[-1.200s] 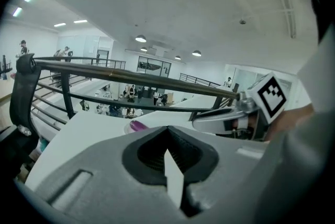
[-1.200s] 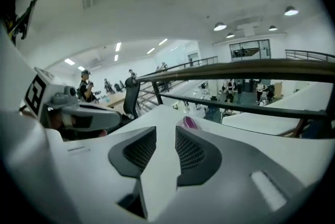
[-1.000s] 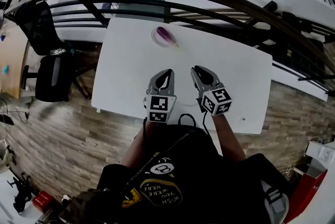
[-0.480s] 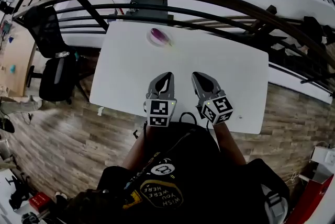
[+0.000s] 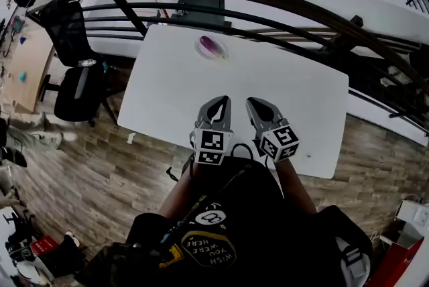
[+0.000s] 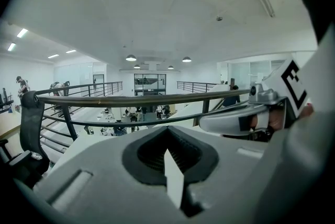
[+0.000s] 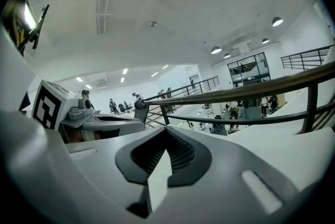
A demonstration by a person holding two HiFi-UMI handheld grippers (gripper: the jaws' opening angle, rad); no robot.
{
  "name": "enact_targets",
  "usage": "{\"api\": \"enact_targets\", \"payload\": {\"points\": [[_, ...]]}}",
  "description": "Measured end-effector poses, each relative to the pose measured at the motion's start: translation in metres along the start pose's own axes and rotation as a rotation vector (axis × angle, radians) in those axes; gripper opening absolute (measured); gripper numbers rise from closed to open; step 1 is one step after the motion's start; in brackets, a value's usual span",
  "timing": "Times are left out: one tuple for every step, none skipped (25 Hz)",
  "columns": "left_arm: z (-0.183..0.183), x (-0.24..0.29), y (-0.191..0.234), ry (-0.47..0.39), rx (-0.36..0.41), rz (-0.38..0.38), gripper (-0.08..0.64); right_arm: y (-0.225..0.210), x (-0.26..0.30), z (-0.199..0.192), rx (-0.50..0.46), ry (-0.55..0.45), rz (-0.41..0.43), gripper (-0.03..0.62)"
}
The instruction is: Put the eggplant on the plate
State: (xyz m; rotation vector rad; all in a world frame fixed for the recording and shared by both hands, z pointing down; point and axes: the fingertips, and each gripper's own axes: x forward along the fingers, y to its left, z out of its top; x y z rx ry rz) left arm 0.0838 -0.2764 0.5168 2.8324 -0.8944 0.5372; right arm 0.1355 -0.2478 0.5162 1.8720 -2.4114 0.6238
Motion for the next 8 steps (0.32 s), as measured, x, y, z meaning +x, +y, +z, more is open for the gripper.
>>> {"api": "enact_targets", "payload": {"points": [[-0.0004,0.0002,0.002,0.001,-0.006,0.007,0.005,-0.0002,0.0009,-0.0008,0.001,0.002,0.006,0.0],[-0.0004,0.0,0.0035,0.001,-0.012,0.013,0.005,0.0001,0.001,-0.0011,0.001,0.003,0.011,0.0],[-0.0001,-0.0001,0.0042,0.0,-0.015,0.017,0.005,0.0005,0.0007,-0.0009,0.0,0.003,0.016,0.0],[0.0004,0.0,0.0043,-0.001,-0.017,0.02,0.005,0.0005,0.0003,-0.0003,0.0,0.004,0.019,0.0],[0.0008,0.0004,0.0039,0.0,-0.018,0.02,0.005,0.0002,-0.0001,0.0005,0.0,0.004,0.02,0.0],[0.0011,0.0011,0.0031,0.0,-0.019,0.019,0.005,-0.0004,-0.0003,0.0015,0.0,0.005,0.02,0.0],[0.0012,0.0018,0.0021,0.002,-0.019,0.017,0.005,-0.0012,-0.0004,0.0025,-0.001,0.006,0.019,0.0],[0.0013,0.0025,0.0011,0.003,-0.02,0.015,0.005,-0.002,-0.0005,0.0035,-0.002,0.006,0.019,0.0]]}}
